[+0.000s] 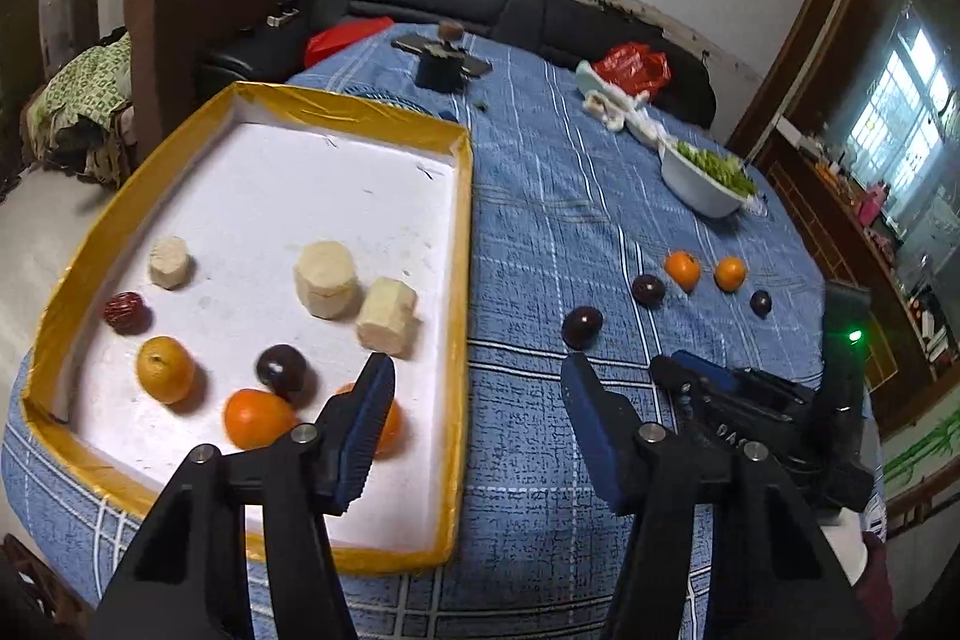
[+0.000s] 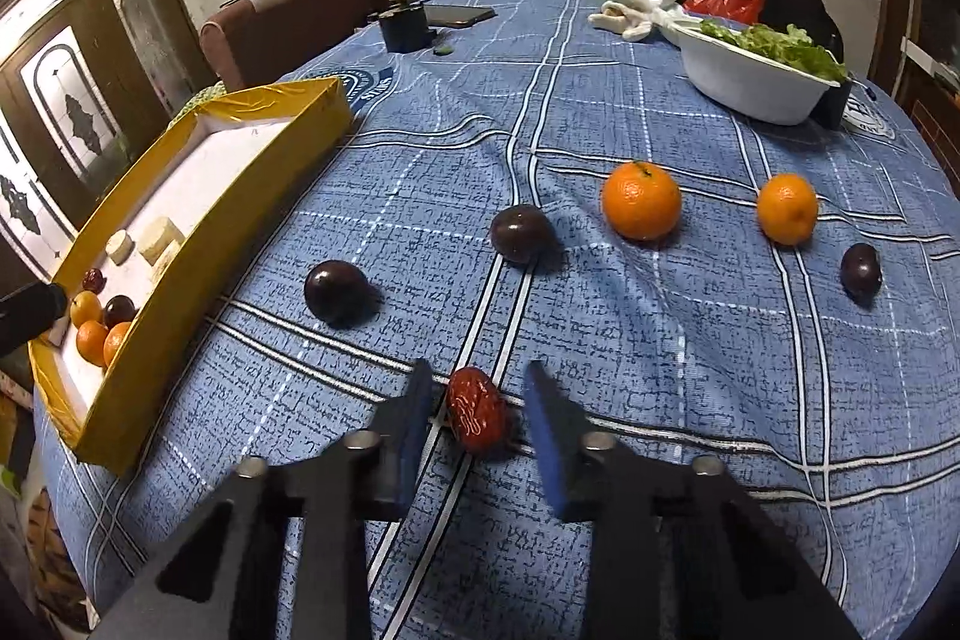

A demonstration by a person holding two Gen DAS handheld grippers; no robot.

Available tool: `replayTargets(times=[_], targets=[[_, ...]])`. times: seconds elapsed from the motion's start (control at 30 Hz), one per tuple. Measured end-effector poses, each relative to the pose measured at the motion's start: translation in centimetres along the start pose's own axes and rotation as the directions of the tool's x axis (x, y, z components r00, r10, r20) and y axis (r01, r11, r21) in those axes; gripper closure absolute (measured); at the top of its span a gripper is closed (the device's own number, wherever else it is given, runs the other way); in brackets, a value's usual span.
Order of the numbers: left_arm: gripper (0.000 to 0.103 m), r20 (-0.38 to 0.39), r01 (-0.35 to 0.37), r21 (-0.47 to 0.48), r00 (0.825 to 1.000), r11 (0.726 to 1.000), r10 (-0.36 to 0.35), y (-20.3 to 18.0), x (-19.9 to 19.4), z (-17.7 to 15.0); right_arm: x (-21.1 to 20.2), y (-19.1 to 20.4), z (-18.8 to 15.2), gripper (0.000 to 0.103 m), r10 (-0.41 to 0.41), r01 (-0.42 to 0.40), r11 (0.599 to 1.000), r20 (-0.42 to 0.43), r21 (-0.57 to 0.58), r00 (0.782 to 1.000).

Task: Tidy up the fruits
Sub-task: 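Grasp a dark plum with the left tool while the right tool grasps a red date, then release the plum into the tray with the left tool while the right tool drops the date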

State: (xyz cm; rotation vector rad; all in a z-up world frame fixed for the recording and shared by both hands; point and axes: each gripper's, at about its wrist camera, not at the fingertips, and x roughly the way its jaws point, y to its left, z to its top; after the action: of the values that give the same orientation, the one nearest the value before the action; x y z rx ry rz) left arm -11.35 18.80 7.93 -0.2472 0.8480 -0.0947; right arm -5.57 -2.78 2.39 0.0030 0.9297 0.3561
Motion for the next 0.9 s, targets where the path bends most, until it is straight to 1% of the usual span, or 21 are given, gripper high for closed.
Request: replayTargets(times=[0.07, 0.17, 0.33, 0.43, 0.5, 0.53, 0.63, 0.67, 0.7, 0.73, 0.77, 0.83, 0.9], targets=[[0.046, -0.023, 0.002, 0.031, 1.000, 1.000, -0.001, -1.0, 0.9, 0.0, -0.1, -0.6, -0.1, 0.079, 0.021, -0.022, 0.999, 0.010, 0.025, 1.000], [0.045, -0.062, -0.001, 0.103, 0.998, 0.995, 0.008, -3.0, 2.6, 0.2, -0.6, -1.7, -0.1, 0.079, 0.049, -0.052, 0.995, 0.032, 0.081, 0.998], [0.045, -0.118, -0.016, 0.195, 0.992, 0.981, 0.040, -6.0, 6.3, 0.9, -2.0, -2.8, -0.2, 0.079, 0.052, -0.062, 0.991, 0.082, 0.121, 0.995], [0.045, -0.133, -0.039, 0.230, 0.989, 0.972, 0.071, -7.2, 8.6, 1.4, -2.4, -3.1, -0.1, 0.079, 0.052, -0.066, 0.988, 0.097, 0.141, 0.994], [0.045, -0.127, -0.057, 0.256, 0.988, 0.965, 0.093, -7.7, 9.8, 1.7, -2.4, -3.4, 0.0, 0.079, 0.057, -0.072, 0.985, 0.097, 0.156, 0.994], [0.045, -0.120, -0.079, 0.274, 0.986, 0.958, 0.116, -8.0, 10.5, 1.8, -2.4, -3.5, 0.0, 0.079, 0.060, -0.075, 0.984, 0.096, 0.161, 0.994], [0.045, -0.129, -0.080, 0.308, 0.984, 0.948, 0.126, -8.3, 11.7, 1.7, -2.3, -3.7, 0.0, 0.079, 0.063, -0.078, 0.983, 0.092, 0.168, 0.994], [0.055, -0.132, -0.087, 0.318, 0.982, 0.944, 0.135, -8.5, 12.0, 1.6, -2.3, -3.7, 0.0, 0.079, 0.064, -0.079, 0.983, 0.091, 0.169, 0.994], [0.063, -0.138, -0.082, 0.326, 0.981, 0.942, 0.134, -8.6, 12.3, 1.3, -2.3, -3.7, 0.0, 0.079, 0.065, -0.080, 0.982, 0.089, 0.169, 0.994], [0.074, -0.146, -0.046, 0.315, 0.985, 0.948, 0.096, -8.6, 12.3, 1.2, -2.2, -3.7, 0.0, 0.079, 0.067, -0.081, 0.982, 0.085, 0.172, 0.994], [0.078, -0.137, -0.044, 0.310, 0.986, 0.950, 0.090, -8.8, 11.9, 1.1, -2.1, -3.7, 0.0, 0.079, 0.068, -0.082, 0.982, 0.082, 0.173, 0.994], [0.078, -0.117, -0.063, 0.302, 0.988, 0.951, 0.102, -8.9, 11.4, 1.2, -1.9, -3.8, 0.0, 0.079, 0.069, -0.082, 0.981, 0.076, 0.177, 0.995], [0.078, -0.098, -0.052, 0.275, 0.992, 0.960, 0.082, -8.7, 10.2, 1.2, -1.9, -4.0, 0.0, 0.079, 0.073, -0.086, 0.980, 0.079, 0.180, 0.994]])
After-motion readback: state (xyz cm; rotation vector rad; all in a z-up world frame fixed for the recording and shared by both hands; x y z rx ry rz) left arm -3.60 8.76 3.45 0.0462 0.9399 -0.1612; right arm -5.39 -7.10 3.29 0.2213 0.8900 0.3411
